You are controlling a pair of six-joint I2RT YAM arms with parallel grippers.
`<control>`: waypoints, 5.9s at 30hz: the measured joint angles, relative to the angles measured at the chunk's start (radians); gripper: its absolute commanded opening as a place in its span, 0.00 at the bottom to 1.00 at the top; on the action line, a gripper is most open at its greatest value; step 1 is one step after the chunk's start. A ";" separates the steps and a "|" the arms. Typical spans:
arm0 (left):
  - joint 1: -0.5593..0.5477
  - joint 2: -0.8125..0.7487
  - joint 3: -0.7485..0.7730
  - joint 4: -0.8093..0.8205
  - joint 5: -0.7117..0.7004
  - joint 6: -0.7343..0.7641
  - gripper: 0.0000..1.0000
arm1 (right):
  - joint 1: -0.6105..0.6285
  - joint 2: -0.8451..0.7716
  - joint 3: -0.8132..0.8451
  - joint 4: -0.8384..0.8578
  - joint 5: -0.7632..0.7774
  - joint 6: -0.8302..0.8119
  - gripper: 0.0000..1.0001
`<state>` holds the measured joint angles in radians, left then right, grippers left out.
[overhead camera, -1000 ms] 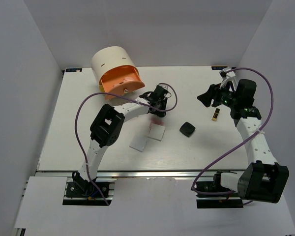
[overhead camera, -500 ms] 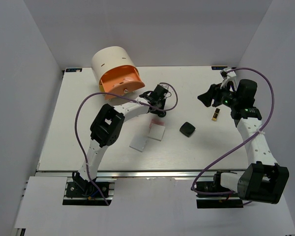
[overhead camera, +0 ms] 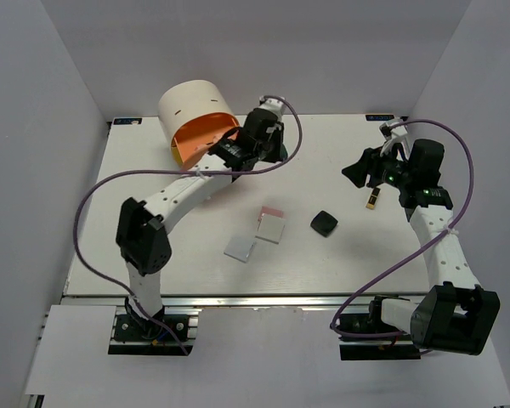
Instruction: Organize the makeup
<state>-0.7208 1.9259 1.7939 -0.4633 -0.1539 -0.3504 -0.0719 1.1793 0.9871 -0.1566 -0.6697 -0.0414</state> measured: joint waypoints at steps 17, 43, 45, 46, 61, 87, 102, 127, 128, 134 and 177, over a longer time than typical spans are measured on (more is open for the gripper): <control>0.331 -0.269 -0.112 0.013 -0.074 -0.006 0.00 | 0.043 0.002 0.000 -0.028 0.000 -0.062 0.56; 0.392 -0.373 -0.185 -0.002 0.043 -0.024 0.19 | 0.402 0.144 0.180 -0.159 -0.092 -0.486 0.11; 0.392 -0.439 -0.207 0.008 0.064 -0.026 0.09 | 0.468 0.182 0.227 -0.194 -0.111 -0.592 0.02; 0.392 -0.477 -0.229 0.018 0.071 -0.029 0.08 | 0.498 0.208 0.256 -0.213 -0.119 -0.637 0.01; 0.392 -0.944 -0.673 -0.007 0.037 -0.087 0.74 | 0.746 0.779 0.864 -0.390 0.085 -1.022 0.00; 0.393 -1.035 -1.007 0.031 -0.021 -0.275 0.13 | 0.792 1.021 1.022 -0.175 0.335 -0.917 0.00; 0.393 -1.030 -1.114 0.166 0.043 -0.414 0.13 | 0.794 1.113 1.139 0.014 0.368 -0.828 0.00; 0.398 -1.070 -1.178 0.207 0.058 -0.540 0.13 | 0.794 1.161 1.094 0.229 0.406 -0.747 0.00; 0.398 -1.070 -1.179 0.212 0.059 -0.544 0.15 | 0.794 1.151 1.067 0.229 0.405 -0.746 0.00; 0.398 -1.056 -1.193 0.272 0.071 -0.578 0.26 | 0.791 0.933 0.703 0.241 0.399 -0.736 0.20; 0.438 -0.207 -0.866 0.981 -0.058 -0.645 0.59 | 0.144 -0.002 -0.080 0.244 -0.004 -0.103 0.58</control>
<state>-0.2825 1.7187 0.9279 0.5179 -0.2123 -0.9958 0.0719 1.1778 0.9066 0.0875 -0.6739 -0.1440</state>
